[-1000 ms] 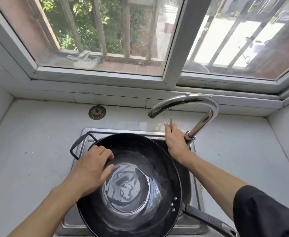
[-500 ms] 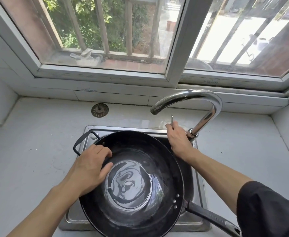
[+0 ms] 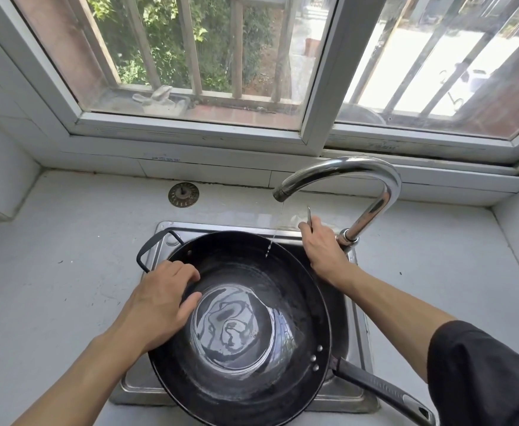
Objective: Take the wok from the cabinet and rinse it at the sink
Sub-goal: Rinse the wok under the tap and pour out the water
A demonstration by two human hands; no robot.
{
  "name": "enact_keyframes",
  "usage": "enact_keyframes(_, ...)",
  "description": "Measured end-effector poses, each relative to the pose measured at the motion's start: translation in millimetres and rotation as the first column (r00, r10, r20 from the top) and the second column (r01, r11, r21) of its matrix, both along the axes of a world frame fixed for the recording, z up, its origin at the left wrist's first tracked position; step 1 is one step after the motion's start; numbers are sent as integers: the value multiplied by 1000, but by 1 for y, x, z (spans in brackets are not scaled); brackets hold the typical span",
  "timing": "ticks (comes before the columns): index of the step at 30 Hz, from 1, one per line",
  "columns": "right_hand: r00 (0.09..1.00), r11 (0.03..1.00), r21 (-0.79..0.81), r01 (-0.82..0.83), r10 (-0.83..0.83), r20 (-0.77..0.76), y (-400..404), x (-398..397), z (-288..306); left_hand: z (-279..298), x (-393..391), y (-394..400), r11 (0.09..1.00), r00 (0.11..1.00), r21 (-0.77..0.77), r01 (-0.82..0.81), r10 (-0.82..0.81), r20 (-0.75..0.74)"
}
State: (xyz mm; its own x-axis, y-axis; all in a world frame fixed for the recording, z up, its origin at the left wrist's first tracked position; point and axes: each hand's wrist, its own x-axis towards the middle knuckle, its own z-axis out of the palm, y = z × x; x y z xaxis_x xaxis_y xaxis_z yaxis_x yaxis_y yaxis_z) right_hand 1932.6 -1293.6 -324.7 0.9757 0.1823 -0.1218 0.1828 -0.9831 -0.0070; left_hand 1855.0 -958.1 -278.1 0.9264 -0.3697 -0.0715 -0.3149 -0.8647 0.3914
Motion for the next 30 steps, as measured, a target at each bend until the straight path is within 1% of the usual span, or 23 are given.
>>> enact_keyframes(12,1000,1000,10,-20,20,-11,-1,0,1,0,-5,1,1000,1000,-11,-11,11,-4)
enact_keyframes(21,999,998,-25,-52,51,-6,-1,0,1,0,-8,4,999,999,-20,-30,30,-16)
enact_keyframes(30,1000,1000,2,-29,29,-2,-1,1,0,5,-10,3,998,998,-26,-52,52,-20)
